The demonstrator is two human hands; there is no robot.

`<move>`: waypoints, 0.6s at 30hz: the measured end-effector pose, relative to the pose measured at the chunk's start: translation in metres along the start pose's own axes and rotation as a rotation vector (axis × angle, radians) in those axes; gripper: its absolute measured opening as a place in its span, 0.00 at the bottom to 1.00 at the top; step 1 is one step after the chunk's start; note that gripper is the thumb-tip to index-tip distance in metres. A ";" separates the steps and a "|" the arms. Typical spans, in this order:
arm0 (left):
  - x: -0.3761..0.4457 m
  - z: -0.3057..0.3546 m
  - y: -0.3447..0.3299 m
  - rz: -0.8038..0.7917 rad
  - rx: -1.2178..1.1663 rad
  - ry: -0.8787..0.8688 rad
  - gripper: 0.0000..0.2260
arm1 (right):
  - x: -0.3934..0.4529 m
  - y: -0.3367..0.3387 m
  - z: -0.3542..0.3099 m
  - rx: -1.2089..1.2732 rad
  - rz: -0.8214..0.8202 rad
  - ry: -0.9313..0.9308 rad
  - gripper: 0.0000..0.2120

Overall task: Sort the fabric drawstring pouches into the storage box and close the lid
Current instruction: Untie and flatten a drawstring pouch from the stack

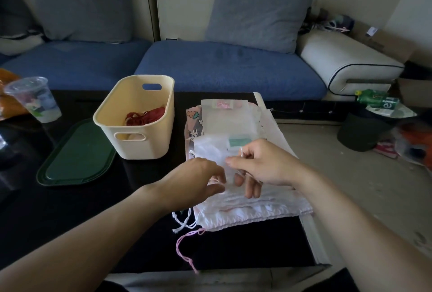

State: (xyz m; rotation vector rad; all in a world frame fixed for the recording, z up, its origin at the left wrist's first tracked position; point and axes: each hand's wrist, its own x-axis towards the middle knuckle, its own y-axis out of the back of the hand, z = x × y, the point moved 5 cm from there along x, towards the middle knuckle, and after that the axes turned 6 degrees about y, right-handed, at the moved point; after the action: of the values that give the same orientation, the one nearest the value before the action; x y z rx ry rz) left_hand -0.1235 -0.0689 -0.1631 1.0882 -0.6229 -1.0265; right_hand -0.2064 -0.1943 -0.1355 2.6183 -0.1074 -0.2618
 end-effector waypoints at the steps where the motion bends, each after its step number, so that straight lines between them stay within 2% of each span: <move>1: 0.001 0.000 -0.004 -0.042 -0.016 0.011 0.10 | 0.000 0.007 0.004 -0.095 0.056 -0.018 0.17; 3: 0.002 -0.003 -0.013 -0.135 -0.062 0.035 0.09 | 0.001 0.021 0.011 -0.212 0.196 -0.005 0.18; 6: 0.002 -0.006 -0.019 -0.192 -0.109 0.043 0.08 | 0.009 0.034 0.014 -0.112 0.358 0.157 0.13; 7: 0.002 -0.007 -0.019 -0.191 -0.117 0.040 0.09 | 0.012 0.034 0.018 -0.082 0.335 0.185 0.12; 10: 0.001 -0.009 -0.016 -0.161 -0.142 0.047 0.10 | 0.018 0.031 0.033 -0.226 0.242 0.134 0.22; 11: 0.001 -0.010 -0.014 -0.139 -0.157 0.057 0.11 | 0.018 0.033 0.034 -0.267 0.268 0.137 0.20; 14: 0.001 -0.014 -0.010 -0.079 -0.214 0.095 0.11 | 0.008 0.039 0.026 -0.291 0.352 0.194 0.07; 16: 0.002 -0.019 -0.009 -0.051 -0.259 0.128 0.10 | 0.002 0.033 0.023 -0.325 0.236 0.160 0.12; 18: 0.004 -0.022 -0.009 -0.036 -0.305 0.160 0.09 | -0.004 0.020 0.022 -0.456 0.040 0.062 0.19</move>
State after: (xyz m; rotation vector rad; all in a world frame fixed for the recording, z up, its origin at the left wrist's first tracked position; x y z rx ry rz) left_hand -0.1065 -0.0645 -0.1797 0.9033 -0.3063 -1.0162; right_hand -0.2153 -0.2214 -0.1442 2.1664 -0.0690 -0.1676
